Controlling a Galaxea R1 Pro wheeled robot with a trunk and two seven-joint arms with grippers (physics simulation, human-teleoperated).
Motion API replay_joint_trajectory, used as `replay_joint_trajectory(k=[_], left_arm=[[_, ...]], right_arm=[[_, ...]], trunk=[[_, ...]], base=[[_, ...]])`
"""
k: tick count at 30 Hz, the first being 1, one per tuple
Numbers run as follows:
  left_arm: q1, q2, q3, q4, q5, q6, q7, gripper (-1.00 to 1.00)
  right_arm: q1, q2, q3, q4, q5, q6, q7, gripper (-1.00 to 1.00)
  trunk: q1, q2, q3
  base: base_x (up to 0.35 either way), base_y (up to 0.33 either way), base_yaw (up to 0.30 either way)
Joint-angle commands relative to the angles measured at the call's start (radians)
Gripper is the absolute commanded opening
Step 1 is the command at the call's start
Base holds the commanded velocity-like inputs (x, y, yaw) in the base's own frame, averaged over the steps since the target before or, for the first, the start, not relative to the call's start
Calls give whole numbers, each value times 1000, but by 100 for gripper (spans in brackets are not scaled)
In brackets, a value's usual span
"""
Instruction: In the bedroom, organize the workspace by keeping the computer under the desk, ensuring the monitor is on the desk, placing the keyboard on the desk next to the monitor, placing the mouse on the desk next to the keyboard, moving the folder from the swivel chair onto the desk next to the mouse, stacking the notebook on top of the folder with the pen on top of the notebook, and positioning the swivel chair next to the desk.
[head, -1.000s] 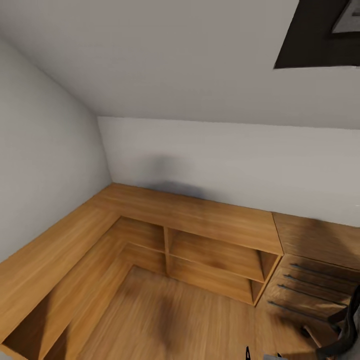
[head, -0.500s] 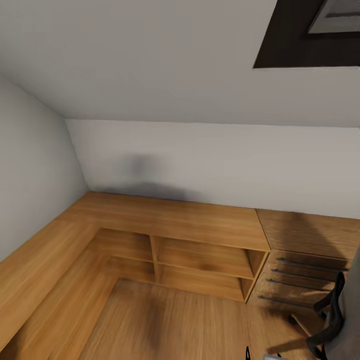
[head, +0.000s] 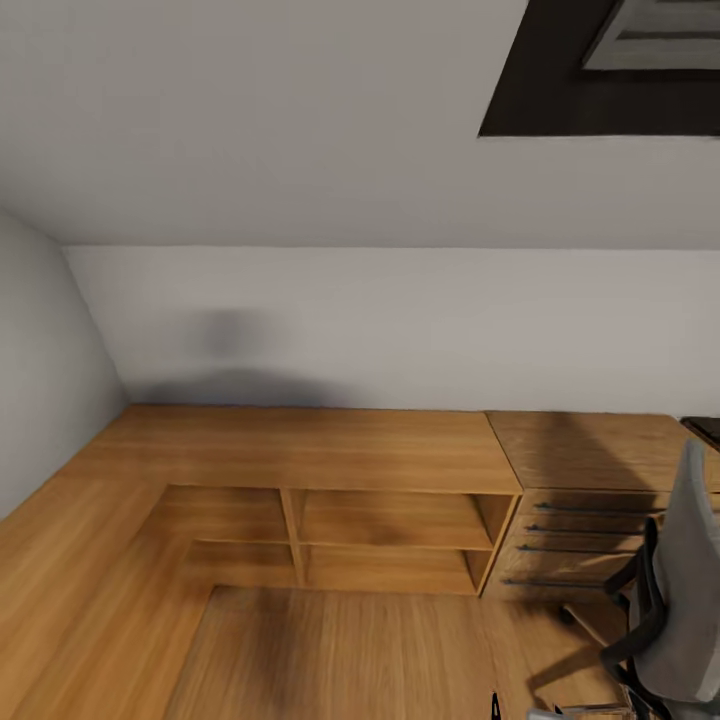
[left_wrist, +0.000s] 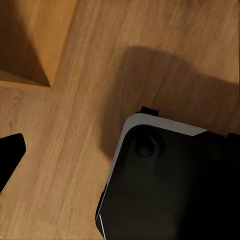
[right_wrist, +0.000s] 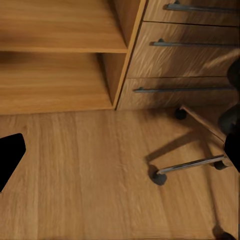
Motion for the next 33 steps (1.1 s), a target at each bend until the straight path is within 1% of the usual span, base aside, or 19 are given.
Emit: replay_joint_trajectory(k=[1,13,26,33], left_arm=[[0,1,-7,-2,11,-4,7,100],[0,1,-7,-2,11,-4,7,100],[0,1,-7,-2,11,-4,7,100],[0,1,-7,-2,11,-4,7,100]], right_arm=[[-1,1,9,2,-3,-2,-6,100],[-1,1,6,2,-6,-3,-6,100],[-1,2,5,2,-6,-2,-7,100],[-1,2,5,2,-6,-2,-6,100]], trunk=[[1,-2,-2],[1,-2,-2],[1,-2,-2],[1,-2,-2]], base=[[22,54,-291],[10,14,-294],[220,209,-296],[105,67,-296]])
